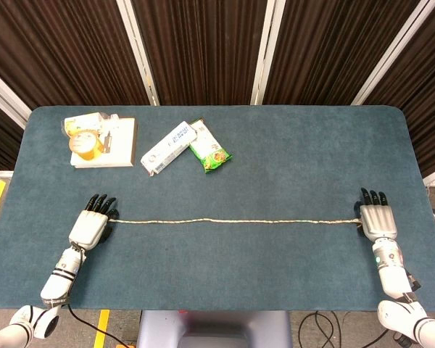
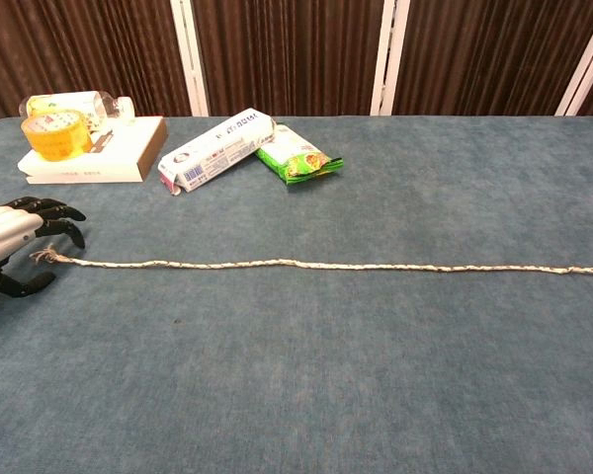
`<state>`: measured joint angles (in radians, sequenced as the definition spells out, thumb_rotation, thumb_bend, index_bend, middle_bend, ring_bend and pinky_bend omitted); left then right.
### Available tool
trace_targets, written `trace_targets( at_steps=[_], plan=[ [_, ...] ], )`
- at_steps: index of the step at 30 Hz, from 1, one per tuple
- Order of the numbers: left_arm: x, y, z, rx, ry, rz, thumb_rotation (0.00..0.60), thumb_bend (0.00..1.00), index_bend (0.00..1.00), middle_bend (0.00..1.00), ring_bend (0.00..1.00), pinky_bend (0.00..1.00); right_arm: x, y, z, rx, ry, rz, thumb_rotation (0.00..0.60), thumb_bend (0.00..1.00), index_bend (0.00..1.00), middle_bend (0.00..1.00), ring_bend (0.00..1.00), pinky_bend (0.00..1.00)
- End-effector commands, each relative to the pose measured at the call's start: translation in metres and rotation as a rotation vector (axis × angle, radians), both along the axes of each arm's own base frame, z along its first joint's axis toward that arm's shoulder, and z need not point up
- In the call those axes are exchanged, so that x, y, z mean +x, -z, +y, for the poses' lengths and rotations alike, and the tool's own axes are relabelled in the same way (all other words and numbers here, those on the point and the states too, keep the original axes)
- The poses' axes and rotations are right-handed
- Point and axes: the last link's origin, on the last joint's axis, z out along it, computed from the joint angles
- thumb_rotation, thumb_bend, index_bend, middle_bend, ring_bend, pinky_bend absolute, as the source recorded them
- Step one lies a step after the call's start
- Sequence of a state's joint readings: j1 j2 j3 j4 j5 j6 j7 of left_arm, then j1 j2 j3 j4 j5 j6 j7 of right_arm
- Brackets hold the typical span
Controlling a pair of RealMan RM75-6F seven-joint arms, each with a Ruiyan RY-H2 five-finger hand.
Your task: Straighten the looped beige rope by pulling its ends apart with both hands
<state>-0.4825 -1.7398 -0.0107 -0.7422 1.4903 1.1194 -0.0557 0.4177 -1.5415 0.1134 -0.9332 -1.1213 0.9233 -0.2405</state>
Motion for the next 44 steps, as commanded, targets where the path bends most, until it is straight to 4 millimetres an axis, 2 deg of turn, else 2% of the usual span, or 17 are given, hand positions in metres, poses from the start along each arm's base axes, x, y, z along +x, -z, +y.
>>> trace_targets(
  at_steps=[1, 7, 12, 16, 22, 26, 30, 33, 36, 44],
  plan=[
    [0.0, 0.0, -0.001, -0.004, -0.004, -0.006, 0.6, 0.44, 0.22, 0.08, 0.0, 0.09, -0.001, 0.0, 0.0, 0.005, 0.002, 0.001, 0.6, 0.59, 0.26, 0.11, 0.0, 0.0],
    [0.002, -0.008, -0.004, -0.003, -0.006, -0.049, 0.6, 0.44, 0.12, 0.06, 0.0, 0.09, 0.001, -0.005, 0.002, -0.004, -0.007, -0.01, 0.6, 0.59, 0.21, 0.08, 0.0, 0.0],
    [0.002, -0.031, -0.012, 0.015, -0.014, -0.126, 0.6, 0.44, 0.01, 0.03, 0.0, 0.09, 0.004, -0.019, 0.011, -0.022, -0.027, -0.038, 0.6, 0.59, 0.12, 0.02, 0.0, 0.0],
    [0.005, -0.055, -0.026, 0.036, 0.0, -0.206, 0.6, 0.44, 0.0, 0.01, 0.0, 0.09, 0.012, -0.038, 0.029, -0.064, -0.075, -0.078, 0.6, 0.56, 0.06, 0.0, 0.0, 0.0],
    [0.012, -0.094, -0.057, 0.119, 0.061, -0.264, 0.6, 0.44, 0.0, 0.0, 0.0, 0.09, 0.033, -0.067, 0.066, -0.131, -0.175, -0.152, 0.6, 0.54, 0.01, 0.0, 0.0, 0.0],
    [0.011, -0.12, -0.087, 0.178, 0.061, -0.282, 0.6, 0.44, 0.0, 0.0, 0.0, 0.08, 0.045, -0.085, 0.098, -0.19, -0.215, -0.194, 0.6, 0.51, 0.0, 0.0, 0.0, 0.0],
    [0.006, -0.139, -0.123, 0.218, 0.018, -0.256, 0.6, 0.44, 0.0, 0.0, 0.0, 0.06, 0.052, -0.096, 0.125, -0.282, -0.278, -0.22, 0.6, 0.5, 0.0, 0.0, 0.0, 0.0],
    [0.003, -0.146, -0.14, 0.222, 0.003, -0.191, 0.6, 0.44, 0.0, 0.0, 0.0, 0.05, 0.056, -0.098, 0.138, -0.299, -0.323, -0.213, 0.6, 0.49, 0.0, 0.0, 0.0, 0.0],
    [0.006, -0.152, -0.145, 0.24, 0.019, -0.195, 0.6, 0.43, 0.0, 0.0, 0.0, 0.05, 0.058, -0.095, 0.144, -0.278, -0.337, -0.195, 0.6, 0.45, 0.0, 0.0, 0.0, 0.0],
    [0.004, -0.154, -0.14, 0.27, 0.008, -0.181, 0.6, 0.43, 0.0, 0.0, 0.0, 0.05, 0.056, -0.095, 0.145, -0.276, -0.301, -0.149, 0.6, 0.35, 0.0, 0.0, 0.0, 0.0]
  ],
)
